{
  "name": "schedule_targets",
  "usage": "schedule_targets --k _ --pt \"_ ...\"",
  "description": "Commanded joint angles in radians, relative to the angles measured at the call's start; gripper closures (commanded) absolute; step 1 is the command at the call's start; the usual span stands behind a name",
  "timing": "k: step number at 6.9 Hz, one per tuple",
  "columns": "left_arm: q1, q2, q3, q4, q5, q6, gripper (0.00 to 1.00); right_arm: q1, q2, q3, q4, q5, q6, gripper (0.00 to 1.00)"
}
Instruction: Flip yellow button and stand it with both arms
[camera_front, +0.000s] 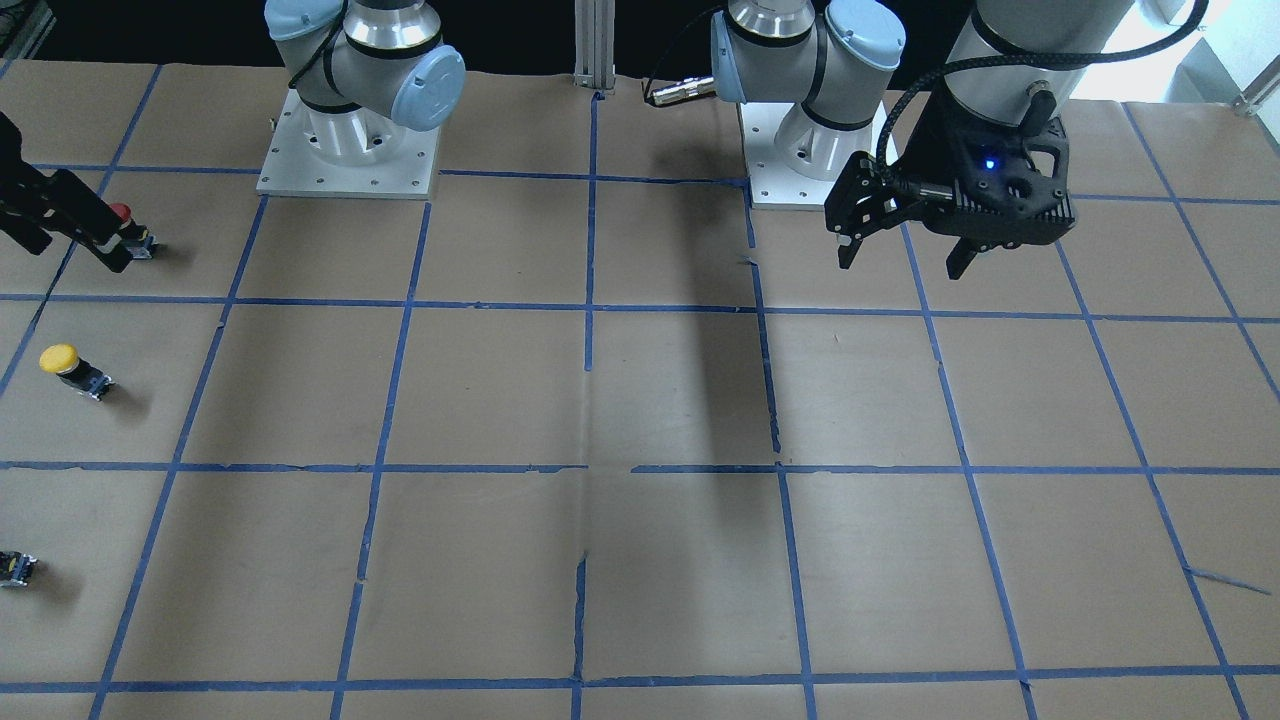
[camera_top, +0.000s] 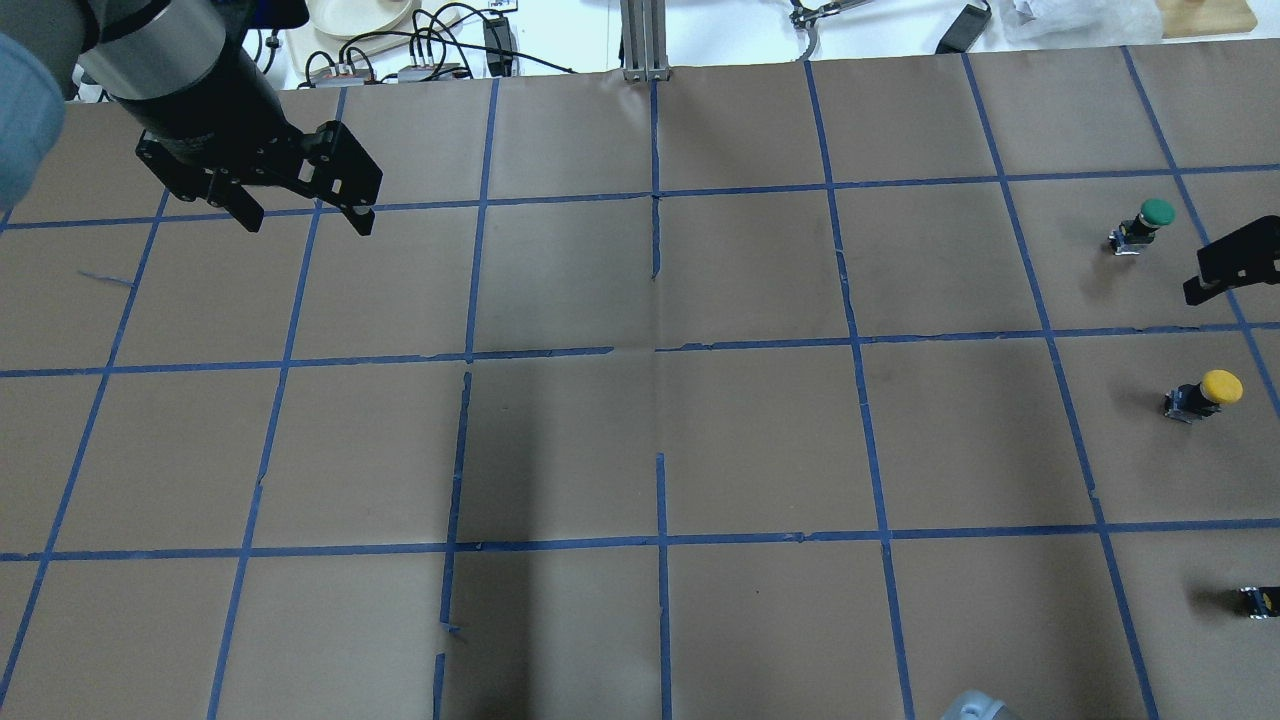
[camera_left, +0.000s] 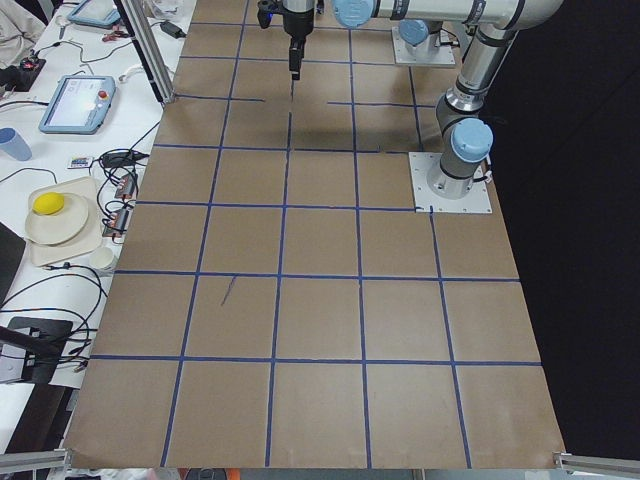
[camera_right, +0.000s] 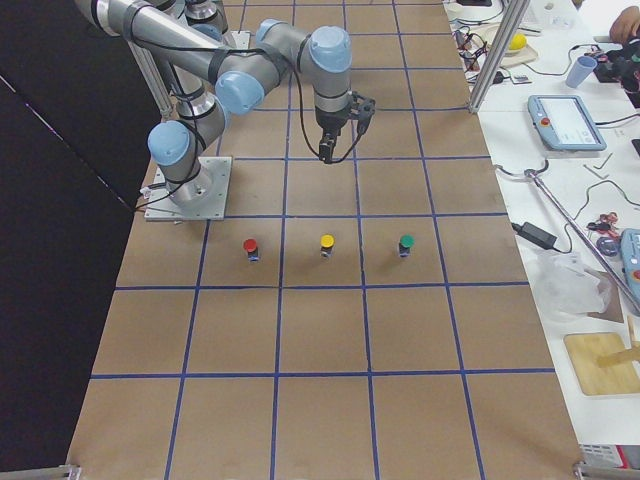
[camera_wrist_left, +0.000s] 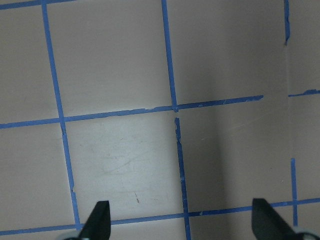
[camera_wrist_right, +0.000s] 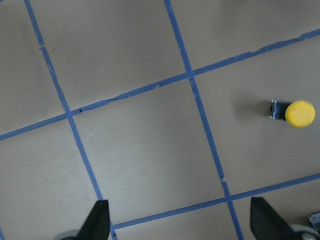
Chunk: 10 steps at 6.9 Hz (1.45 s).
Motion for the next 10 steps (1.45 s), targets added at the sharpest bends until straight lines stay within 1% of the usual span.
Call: schedule_targets --k 1,2,3,4,5,6,7,9,10 --pt "0.000 0.000 0.000 0.000 0.001 0.000 0.00 0.159 0.009 -0.074 0.089 -0.005 0.266 0.00" --pt "0.002 0.007 0.002 -0.001 0.000 0.002 0.00 0.231 0.008 -0.079 0.088 -0.027 0.309 0.00" --pt "0.002 0.009 -0.001 -0.003 0.001 0.000 0.00 0.300 0.008 -0.080 0.086 -0.074 0.355 0.00" --pt "0.000 0.007 -0.001 -0.003 0.001 0.000 0.00 0.361 0.008 -0.086 0.086 -0.082 0.433 0.00" --pt "-0.001 0.012 0.000 -0.003 -0.004 0.000 0.00 0.424 0.008 -0.108 0.086 -0.120 0.482 0.00" --pt "-0.001 0.010 0.000 -0.003 -0.005 0.000 0.00 0.481 0.008 -0.144 0.135 -0.123 0.554 0.00" --pt "-0.001 0.007 0.000 -0.003 -0.007 0.000 0.00 0.525 -0.001 -0.155 0.208 -0.157 0.531 0.00" --pt "-0.001 0.006 0.000 -0.003 -0.007 0.000 0.00 0.527 0.000 -0.133 0.207 -0.145 0.441 0.00" --pt "-0.001 0.001 0.000 -0.001 -0.010 0.000 0.00 0.527 0.006 -0.125 0.207 -0.149 0.434 0.00"
